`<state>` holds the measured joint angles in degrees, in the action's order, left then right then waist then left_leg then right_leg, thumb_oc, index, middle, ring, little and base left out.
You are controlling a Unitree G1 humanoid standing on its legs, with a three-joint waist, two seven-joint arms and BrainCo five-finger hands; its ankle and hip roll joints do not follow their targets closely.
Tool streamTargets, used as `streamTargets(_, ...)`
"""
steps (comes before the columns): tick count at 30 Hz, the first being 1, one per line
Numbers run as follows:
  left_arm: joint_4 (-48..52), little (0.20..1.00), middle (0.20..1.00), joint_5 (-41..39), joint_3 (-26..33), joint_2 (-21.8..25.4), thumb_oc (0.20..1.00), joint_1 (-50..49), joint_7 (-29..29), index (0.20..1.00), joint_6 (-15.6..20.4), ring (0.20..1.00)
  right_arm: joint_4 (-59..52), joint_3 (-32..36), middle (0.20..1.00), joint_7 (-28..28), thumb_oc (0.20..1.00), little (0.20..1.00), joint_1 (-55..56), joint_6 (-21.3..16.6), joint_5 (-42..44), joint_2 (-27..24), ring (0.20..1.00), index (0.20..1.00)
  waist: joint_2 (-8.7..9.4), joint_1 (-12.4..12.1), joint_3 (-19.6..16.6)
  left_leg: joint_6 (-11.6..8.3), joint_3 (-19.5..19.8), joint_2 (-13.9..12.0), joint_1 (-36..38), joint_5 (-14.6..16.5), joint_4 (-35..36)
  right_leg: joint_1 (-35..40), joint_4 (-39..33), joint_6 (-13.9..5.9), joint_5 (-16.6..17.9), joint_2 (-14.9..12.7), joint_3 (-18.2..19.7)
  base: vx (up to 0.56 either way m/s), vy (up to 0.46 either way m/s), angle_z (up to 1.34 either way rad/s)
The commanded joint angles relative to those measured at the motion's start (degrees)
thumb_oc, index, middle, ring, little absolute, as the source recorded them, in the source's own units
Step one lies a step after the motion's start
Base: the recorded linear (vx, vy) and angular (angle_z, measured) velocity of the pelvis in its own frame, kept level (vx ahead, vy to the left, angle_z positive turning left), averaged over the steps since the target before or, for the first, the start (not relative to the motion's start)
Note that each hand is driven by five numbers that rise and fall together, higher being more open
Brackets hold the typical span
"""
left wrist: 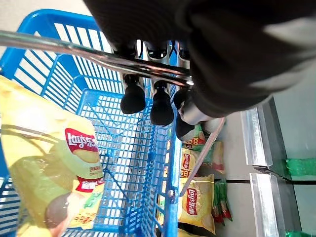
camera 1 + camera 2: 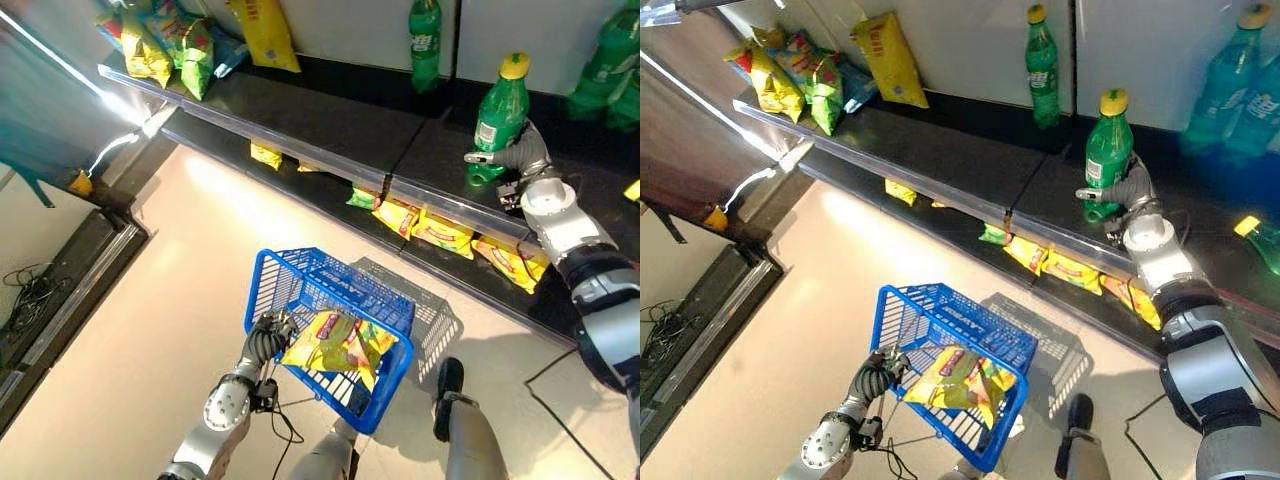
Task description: Pick up the snacks into the basket
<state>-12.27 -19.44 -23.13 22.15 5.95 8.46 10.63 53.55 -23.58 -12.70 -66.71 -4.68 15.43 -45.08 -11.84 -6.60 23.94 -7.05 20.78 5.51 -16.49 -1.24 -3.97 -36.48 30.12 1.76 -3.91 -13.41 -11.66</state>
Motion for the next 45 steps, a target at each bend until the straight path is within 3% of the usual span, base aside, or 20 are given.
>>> streamTargets(1, 7.9, 0.2, 0.2, -1.6, 0.5, 2.2, 0.2, 2.2, 0.5, 0.2, 5.2, 0.2, -0.9, -0.4, 1.0, -1.0, 1.0, 1.0, -2.5, -2.8, 2.0, -2.3, 1.0, 1.0, 0.96, -1.2, -1.3, 0.09, -1.4, 0.7, -0.5, -3.7, 3.6, 8.4, -3.5, -8.1, -5.0, -1.0, 2.3, 0.01, -0.007, 0.26)
streamTargets(6, 7.8, 0.2, 0.2, -1.9, 0.8, 2.5, 0.2, 2.5, 0.7, 0.2, 5.3, 0.2, -1.5, -0.5, 1.0, -1.0, 1.0, 1.0, -2.6, -2.9, 1.9, -2.5, 1.0, 1.0, 1.08, -1.8, -1.4, 0.18, -0.5, 1.0, -0.6, -3.8, 3.7, 8.4, -2.9, -8.03, -5.2, -1.5, 1.9, 0.01, 0.0, 0.18)
streamTargets(8, 8.0, 0.2, 0.2, -2.1, 1.0, 2.4, 0.2, 2.4, 0.7, 0.2, 5.3, 0.2, -1.5, -0.7, 0.551, -1.0, 0.551, 0.551, -2.7, -2.9, 1.9, -2.5, 0.551, 0.551, 1.46, -1.8, -1.7, 0.26, -0.7, 1.0, 0.3, -2.7, 4.1, 9.1, -2.3, -8.14, -7.4, -1.7, 1.9, 0.06, -0.023, 0.15)
streamTargets(9, 8.2, 0.2, 0.2, -2.1, 1.2, 2.5, 0.2, 2.3, 0.6, 0.2, 5.4, 0.2, -1.5, -0.6, 0.2, -1.0, 0.2, 0.2, -2.6, -2.9, 1.7, -2.5, 0.2, 0.2, 1.19, -1.9, -1.3, 0.23, -0.2, 1.2, -0.3, -3.8, 3.8, 8.6, -2.4, -8.04, -5.5, -1.8, 1.7, 0.1, -0.047, 0.2)
streamTargets(10, 8.2, 0.2, 0.2, -2.3, 1.3, 2.4, 0.2, 2.1, 0.6, 0.2, 5.4, 0.2, -1.4, -0.7, 0.2, -0.9, 0.2, 0.2, -2.6, -2.9, 1.6, -2.5, 0.2, 0.2, 1.56, -1.9, -1.7, 0.31, -0.6, 1.0, 0.5, -2.7, 4.3, 9.2, -2.1, -8.13, -7.5, -1.8, 1.8, -0.09, 0.06, 0.22)
streamTargets(11, 8.2, 0.2, 0.2, -2.5, 1.4, 2.5, 0.2, 2.1, 0.6, 0.2, 5.4, 0.2, -1.3, -0.7, 0.2, -0.9, 0.2, 0.2, -2.7, -2.9, 1.6, -2.4, 0.2, 0.2, 1.29, -2.0, -1.4, 0.23, -0.2, 1.2, -0.3, -3.8, 3.9, 8.7, -2.3, -8.01, -5.7, -1.9, 1.6, 0.1, -0.043, 0.26)
streamTargets(12, 8.2, 0.2, 0.2, -2.5, 1.5, 2.5, 0.2, 2.0, 0.7, 0.2, 5.4, 0.2, -1.2, -0.8, 0.2, -0.9, 0.2, 0.2, -2.7, -2.9, 1.5, -2.3, 0.2, 0.2, 1.67, -2.0, -1.8, 0.29, -0.6, 1.0, 0.5, -2.7, 4.4, 9.2, -1.9, -8.15, -7.6, -1.8, 1.8, -0.09, 0.061, 0.19)
streamTargets(13, 8.3, 0.2, 0.2, -2.4, 1.5, 2.5, 0.2, 2.0, 0.7, 0.2, 5.4, 0.2, -1.1, -0.7, 0.2, -1.0, 0.2, 0.2, -2.7, -2.9, 1.5, -2.3, 0.2, 0.2, 1.36, -2.1, -1.5, 0.22, -0.2, 1.2, -0.3, -3.8, 4.0, 8.6, -2.2, -8.05, -5.7, -1.9, 1.6, 0.01, 0.032, 0.18)
streamTargets(15, 8.2, 0.2, 0.2, -2.6, 1.6, 2.4, 0.2, 1.8, 0.8, 0.2, 5.5, 0.2, -0.7, -1.0, 0.2, -0.9, 0.2, 0.2, -2.9, -2.8, 1.2, -2.2, 0.2, 0.2, 1.37, -2.2, -1.7, 0.24, -0.2, 1.2, -0.4, -3.9, 4.2, 8.4, -2.4, -8.09, -5.4, -1.9, 1.9, 0.01, 0.034, 0.06)
streamTargets(16, 8.1, 0.2, 0.2, -2.6, 1.6, 2.3, 0.2, 1.8, 0.8, 0.2, 5.5, 0.2, -0.7, -1.1, 0.2, -0.9, 0.2, 0.2, -2.9, -2.8, 1.2, -2.2, 0.2, 0.2, 1.74, -2.0, -2.0, 0.3, -0.6, 1.0, 0.5, -2.7, 4.6, 8.9, -2.0, -8.17, -7.5, -1.8, 2.1, 0.0, 0.0, 0.0)
streamTargets(17, 8.4, 0.2, 0.2, -2.7, 1.6, 2.2, 0.2, 1.6, 0.9, 0.2, 5.5, 0.2, -0.2, -0.8, 0.2, -1.0, 0.2, 0.2, -2.9, -2.8, 1.4, -2.3, 0.2, 0.2, 1.4, -2.0, -1.8, 0.25, -0.4, 1.2, -0.3, -3.9, 4.3, 8.3, -2.4, -8.2, -5.4, -2.0, 2.0, 0.0, 0.012, 0.04)
streamTargets(28, 7.7, 0.2, 0.2, -2.8, 1.7, 1.7, 0.2, 1.6, 0.8, 0.2, 5.0, 0.2, -3.3, 0.1, 0.2, -1.4, 0.2, 0.2, -1.9, -3.1, 2.8, -0.8, 0.2, 0.2, 1.57, -1.1, -1.7, 0.34, -1.2, 1.0, 0.2, -3.8, 4.4, 8.7, -3.4, -8.46, -4.7, -1.5, 3.1, -0.01, 0.029, -0.04)
streamTargets(34, 4.7, 0.2, 0.2, -1.7, 2.3, 1.9, 0.2, 1.9, 0.7, 0.2, 3.6, 0.2, -18.1, 0.8, 0.2, -0.3, 0.2, 0.2, 1.7, -4.3, 5.8, 3.4, 0.2, 0.2, 3.82, 0.5, -2.2, 0.91, -4.2, 0.2, 0.4, -2.0, 2.7, 9.0, -6.4, -9.07, -2.2, 0.0, 5.1, 0.0, 0.055, -0.25)
streamTargets(36, 1.7, 0.2, 0.2, -0.6, 3.0, 1.7, 0.2, 3.0, 1.5, 0.2, 2.6, 0.2, -25.5, 1.8, 0.2, 1.2, 0.2, 0.2, 4.7, -5.7, 10.4, 6.7, 0.2, 0.2, 5.73, 1.8, -2.1, 1.41, -6.3, -0.4, 0.3, -0.8, 1.3, 9.2, -8.9, -9.61, -0.1, 1.1, 6.7, -0.01, 0.084, -0.3)
streamTargets(37, 1.6, 0.2, 0.2, -0.6, 3.0, 1.7, 0.2, 3.0, 1.5, 0.2, 2.7, 0.2, -25.7, 1.8, 0.2, 1.2, 0.2, 0.2, 4.9, -5.6, 10.4, 6.8, 0.2, 0.2, 5.85, 1.6, -2.0, 1.42, -6.5, -0.4, 0.6, -0.5, 1.2, 9.3, -8.7, -9.59, -0.4, 1.1, 6.8, -0.02, 0.096, -0.44)
streamTargets(38, -0.8, 0.2, 0.2, 0.6, 3.3, 1.5, 0.2, 4.6, 2.1, 0.2, 2.0, 0.2, -31.0, 2.0, 0.2, 2.9, 0.2, 0.2, 7.6, -6.6, 13.4, 8.8, 0.2, 0.2, 7.51, 2.8, -2.1, 1.8, -8.3, -1.1, 0.4, 0.1, 0.4, 9.4, -10.8, -10.01, 1.2, 2.2, 8.1, 0.0, 0.052, -0.55)
streamTargets(40, -1.6, 0.2, 0.2, 1.3, 3.3, 1.7, 0.2, 5.1, 2.2, 0.2, 1.6, 0.2, -33.3, 2.1, 0.2, 3.8, 0.2, 0.2, 8.9, -6.8, 14.5, 9.6, 0.2, 0.2, 8.24, 3.2, -2.0, 2.0, -9.2, -1.4, 0.5, 0.6, 0.0, 9.5, -11.6, -10.22, 1.7, 2.6, 8.6, -0.01, 0.061, -0.67)
streamTargets(44, -10.3, 0.2, 0.2, 5.8, 3.9, 0.4, 0.2, 10.8, 4.7, 0.2, -0.1, 0.2, -45.1, 2.5, 0.2, 9.1, 0.2, 0.2, 18.9, -7.2, 20.5, 11.8, 0.2, 0.2, 12.73, 6.6, -1.9, 3.12, -13.9, -2.5, 1.6, 3.1, -2.2, 11.3, -15.9, -11.02, 4.2, 4.5, 11.6, 0.0, 0.098, -0.6)
streamTargets(45, -10.5, 0.2, 0.2, 5.8, 3.8, 0.3, 0.2, 10.9, 4.7, 0.2, 0.0, 0.2, -45.3, 2.6, 0.2, 9.2, 0.2, 0.2, 19.0, -7.1, 20.5, 11.8, 0.2, 0.2, 12.75, 6.4, -1.8, 3.13, -14.0, -2.5, 1.7, 3.2, -2.2, 11.3, -16.0, -11.03, 4.2, 4.5, 11.7, 0.0, 0.127, -0.66)
